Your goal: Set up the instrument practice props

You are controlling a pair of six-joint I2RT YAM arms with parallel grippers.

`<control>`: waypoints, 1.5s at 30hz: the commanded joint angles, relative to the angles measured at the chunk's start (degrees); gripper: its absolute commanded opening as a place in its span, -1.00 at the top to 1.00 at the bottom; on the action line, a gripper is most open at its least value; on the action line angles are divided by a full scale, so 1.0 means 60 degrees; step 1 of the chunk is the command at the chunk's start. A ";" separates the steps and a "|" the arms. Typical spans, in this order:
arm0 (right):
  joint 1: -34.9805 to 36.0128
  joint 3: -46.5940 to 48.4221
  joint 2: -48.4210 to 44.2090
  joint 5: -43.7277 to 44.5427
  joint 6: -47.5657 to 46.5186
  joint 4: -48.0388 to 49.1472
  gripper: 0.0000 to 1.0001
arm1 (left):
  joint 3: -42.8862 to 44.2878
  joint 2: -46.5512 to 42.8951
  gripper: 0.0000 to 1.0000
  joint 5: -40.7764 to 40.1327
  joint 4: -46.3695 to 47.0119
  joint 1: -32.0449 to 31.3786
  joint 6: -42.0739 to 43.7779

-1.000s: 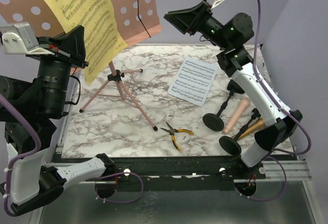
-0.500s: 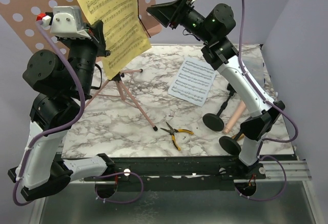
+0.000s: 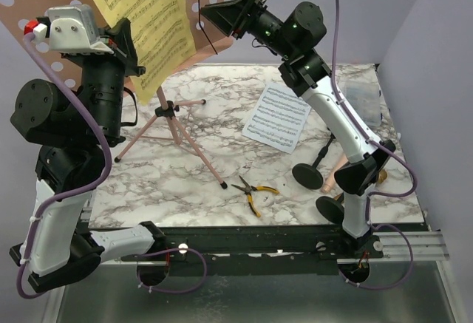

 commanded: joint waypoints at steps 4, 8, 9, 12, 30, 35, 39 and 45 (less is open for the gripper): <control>0.0273 0.0629 0.0382 -0.0034 -0.0253 0.0244 0.29 | 0.0160 0.0130 1.00 -0.0337 0.0662 -0.0008 0.0784; 0.0339 0.0752 0.0497 -0.0019 -0.0236 0.0353 0.32 | 0.0192 0.0232 1.00 -0.0361 0.0782 -0.0019 0.0947; 0.0354 0.0795 0.0541 -0.0057 -0.0217 0.0383 0.37 | 0.0192 0.0266 1.00 -0.0373 0.0796 -0.0016 0.0963; 0.0367 0.0837 0.0595 -0.0165 -0.0162 0.0579 0.56 | 0.0165 0.0368 1.00 -0.0397 0.0919 -0.0011 0.1067; 0.0424 0.0030 0.0097 0.0069 -0.0316 0.1185 0.99 | 0.0080 0.1257 1.00 -0.0391 0.2136 -0.0004 0.1845; 0.0416 0.0142 0.0113 -0.0002 -0.0324 0.1105 0.99 | -0.0013 0.1539 1.00 -0.0317 0.2474 -0.0007 0.2171; 0.0424 0.0070 0.0068 -0.0005 -0.0349 0.1078 0.99 | -0.0063 0.1633 1.00 -0.0265 0.2540 -0.0005 0.2166; 0.0424 0.0062 0.0093 -0.0019 -0.0342 0.1070 0.99 | -0.0213 0.1662 1.00 -0.0173 0.2596 -0.0009 0.2297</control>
